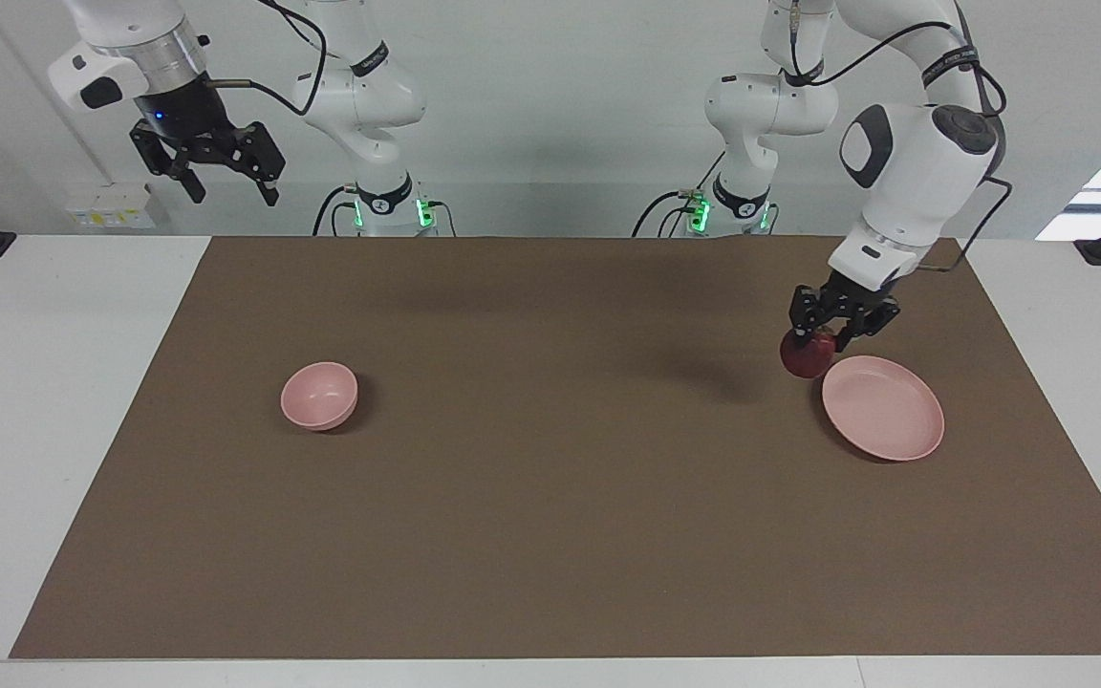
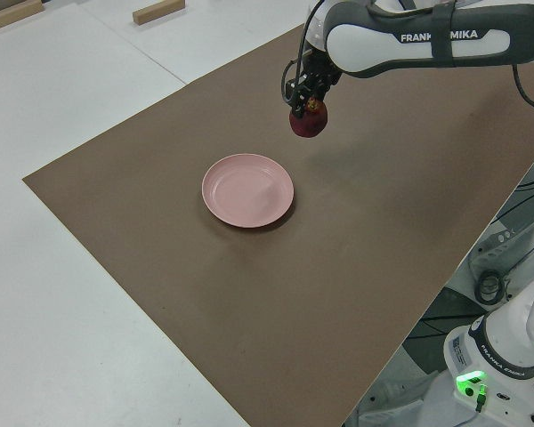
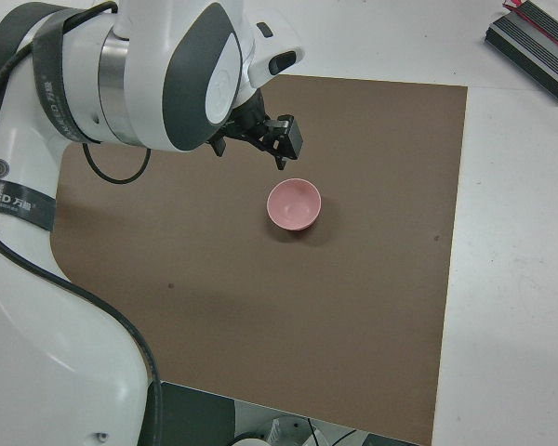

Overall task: Move apple from plate to bowl
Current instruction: 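Close the left gripper on the apple and lift it, then carry the apple toward center while the right gripper reaches toward it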

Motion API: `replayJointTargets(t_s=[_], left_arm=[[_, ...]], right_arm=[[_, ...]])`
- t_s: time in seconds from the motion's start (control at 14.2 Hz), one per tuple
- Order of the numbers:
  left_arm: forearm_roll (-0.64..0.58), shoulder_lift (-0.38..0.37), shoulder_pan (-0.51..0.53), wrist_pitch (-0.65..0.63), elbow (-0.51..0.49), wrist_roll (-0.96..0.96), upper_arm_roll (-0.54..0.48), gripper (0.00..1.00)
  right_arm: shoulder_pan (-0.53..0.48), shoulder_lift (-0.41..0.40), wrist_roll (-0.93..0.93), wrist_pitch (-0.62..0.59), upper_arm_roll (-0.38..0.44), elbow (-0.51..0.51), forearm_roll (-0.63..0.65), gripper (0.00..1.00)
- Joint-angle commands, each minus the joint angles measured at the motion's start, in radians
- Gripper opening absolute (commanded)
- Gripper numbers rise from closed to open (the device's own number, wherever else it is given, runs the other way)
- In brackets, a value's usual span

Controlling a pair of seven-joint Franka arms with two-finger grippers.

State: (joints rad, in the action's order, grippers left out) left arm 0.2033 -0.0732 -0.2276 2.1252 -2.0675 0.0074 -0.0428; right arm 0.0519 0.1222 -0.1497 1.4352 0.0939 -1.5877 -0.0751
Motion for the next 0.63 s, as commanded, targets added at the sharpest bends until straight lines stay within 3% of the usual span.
replayJointTargets(t_s=[0.0, 0.14, 0.28, 0.56], left_arm=[[0.121, 0.003, -0.051, -0.007, 0.015, -0.012, -0.019, 0.00], [0.197, 0.010, -0.074, -0.005, 0.032, -0.012, -0.017, 0.00], [0.348, 0.012, -0.096, -0.005, 0.035, -0.013, -0.014, 0.00], [0.459, 0.015, -0.108, -0.011, 0.061, -0.070, 0.056, 0.00]], right_arm=[[0.026, 0.017, -0.161, 0.002, -0.006, -0.038, -0.073, 1.00], [0.031, 0.010, -0.252, 0.004, -0.006, -0.061, -0.151, 1.00], [0.031, 0.005, -0.374, 0.020, -0.006, -0.093, -0.245, 1.00], [0.069, -0.019, -0.626, 0.172, -0.008, -0.181, -0.400, 1.00]])
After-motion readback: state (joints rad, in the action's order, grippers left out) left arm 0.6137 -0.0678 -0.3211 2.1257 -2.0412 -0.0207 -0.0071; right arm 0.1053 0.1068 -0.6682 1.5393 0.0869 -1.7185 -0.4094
